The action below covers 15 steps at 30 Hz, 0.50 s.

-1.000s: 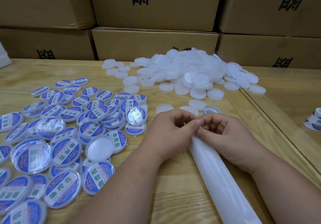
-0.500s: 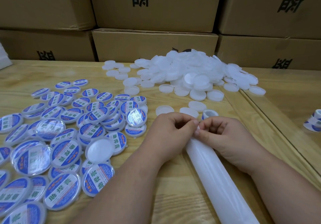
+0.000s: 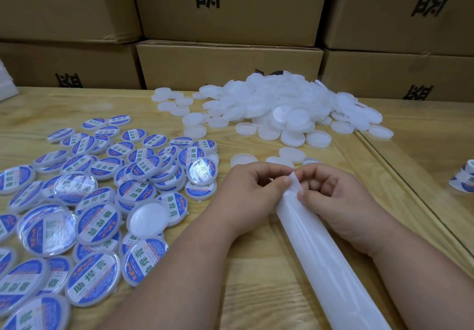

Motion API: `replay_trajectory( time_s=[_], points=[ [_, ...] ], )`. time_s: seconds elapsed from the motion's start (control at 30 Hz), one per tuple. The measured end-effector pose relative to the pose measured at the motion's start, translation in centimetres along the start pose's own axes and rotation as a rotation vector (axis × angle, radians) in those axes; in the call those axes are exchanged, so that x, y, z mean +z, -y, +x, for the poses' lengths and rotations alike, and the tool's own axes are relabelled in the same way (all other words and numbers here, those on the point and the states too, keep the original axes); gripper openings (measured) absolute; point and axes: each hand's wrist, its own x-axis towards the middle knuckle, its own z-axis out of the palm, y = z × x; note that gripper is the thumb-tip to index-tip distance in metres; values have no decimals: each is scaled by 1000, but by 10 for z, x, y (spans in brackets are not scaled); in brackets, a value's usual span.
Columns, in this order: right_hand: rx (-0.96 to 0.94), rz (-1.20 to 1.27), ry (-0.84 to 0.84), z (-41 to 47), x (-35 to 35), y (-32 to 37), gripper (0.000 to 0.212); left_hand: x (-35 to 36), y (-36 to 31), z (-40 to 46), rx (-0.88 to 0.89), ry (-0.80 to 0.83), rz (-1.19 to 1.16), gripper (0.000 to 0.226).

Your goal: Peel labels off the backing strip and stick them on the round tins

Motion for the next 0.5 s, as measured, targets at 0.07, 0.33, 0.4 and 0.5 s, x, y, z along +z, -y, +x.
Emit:
replay_trajectory(
  time_s=[0.07,0.33,0.4,0.5],
  points=[
    [-2,6,8,1,0,0,21,0,1,0,7,3,13,15],
    [2,-2,-21,1,-1,-1,18,-2,2,5,6,-178,-102,26],
    [20,-4,-30,0,-1,0,18,-5,0,6,-28,-251,-204,28],
    [16,1,-21,-2,1,1,21,-8,0,9,-93,-344,-301,29]
  ],
)
